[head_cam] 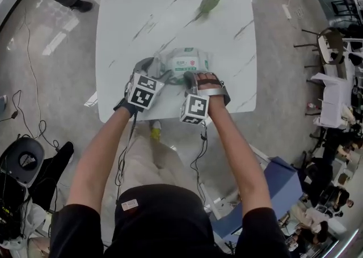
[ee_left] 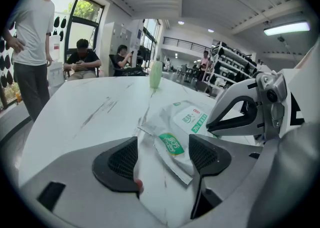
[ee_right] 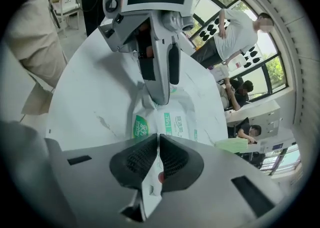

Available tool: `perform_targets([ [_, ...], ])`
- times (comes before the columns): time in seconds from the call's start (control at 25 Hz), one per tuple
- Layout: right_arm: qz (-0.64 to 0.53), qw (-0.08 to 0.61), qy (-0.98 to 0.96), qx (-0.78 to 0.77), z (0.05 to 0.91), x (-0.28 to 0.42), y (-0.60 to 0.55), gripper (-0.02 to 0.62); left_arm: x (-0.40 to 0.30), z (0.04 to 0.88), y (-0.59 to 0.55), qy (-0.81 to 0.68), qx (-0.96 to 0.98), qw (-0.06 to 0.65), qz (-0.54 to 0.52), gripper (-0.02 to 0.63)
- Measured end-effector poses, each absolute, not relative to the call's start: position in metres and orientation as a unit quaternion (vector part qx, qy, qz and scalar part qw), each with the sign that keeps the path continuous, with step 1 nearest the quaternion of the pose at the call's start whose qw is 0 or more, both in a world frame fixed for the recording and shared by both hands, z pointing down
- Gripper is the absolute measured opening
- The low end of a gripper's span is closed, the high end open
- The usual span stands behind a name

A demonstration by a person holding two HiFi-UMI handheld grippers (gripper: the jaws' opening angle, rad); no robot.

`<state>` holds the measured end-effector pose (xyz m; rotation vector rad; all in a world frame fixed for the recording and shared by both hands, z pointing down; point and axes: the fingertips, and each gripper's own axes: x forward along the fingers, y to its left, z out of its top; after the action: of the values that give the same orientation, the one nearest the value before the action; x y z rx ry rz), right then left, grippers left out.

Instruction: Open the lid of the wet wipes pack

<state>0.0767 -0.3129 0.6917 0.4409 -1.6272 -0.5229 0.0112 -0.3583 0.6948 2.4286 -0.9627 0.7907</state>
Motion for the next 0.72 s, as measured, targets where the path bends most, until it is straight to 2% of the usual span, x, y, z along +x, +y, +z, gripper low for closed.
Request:
perform_targets([
  [0.16, -0.294, 0.637, -0.678, 0.219, 0.6951, 0.0763, -0.3089, 0.008, 0.0107, 0.6949, -0.3574, -0.347, 0.871, 0.201, 0.284, 0.334],
  [0.32, -0.3, 0.62, -0.678, 0.257, 0.6853, 0.0705, -0.3075, 0.005, 0.0138, 0.695, -0.3561, -0.347, 0.871, 0.203, 0.283, 0.334],
  [0.72, -0.339, 0.628, -0.64, 0.285, 0.6874, 0.0748, -0.3043, 0.003, 0.0148, 0.6938, -0.3569, -0.348, 0.872, 0.199, 0.281, 0.334],
])
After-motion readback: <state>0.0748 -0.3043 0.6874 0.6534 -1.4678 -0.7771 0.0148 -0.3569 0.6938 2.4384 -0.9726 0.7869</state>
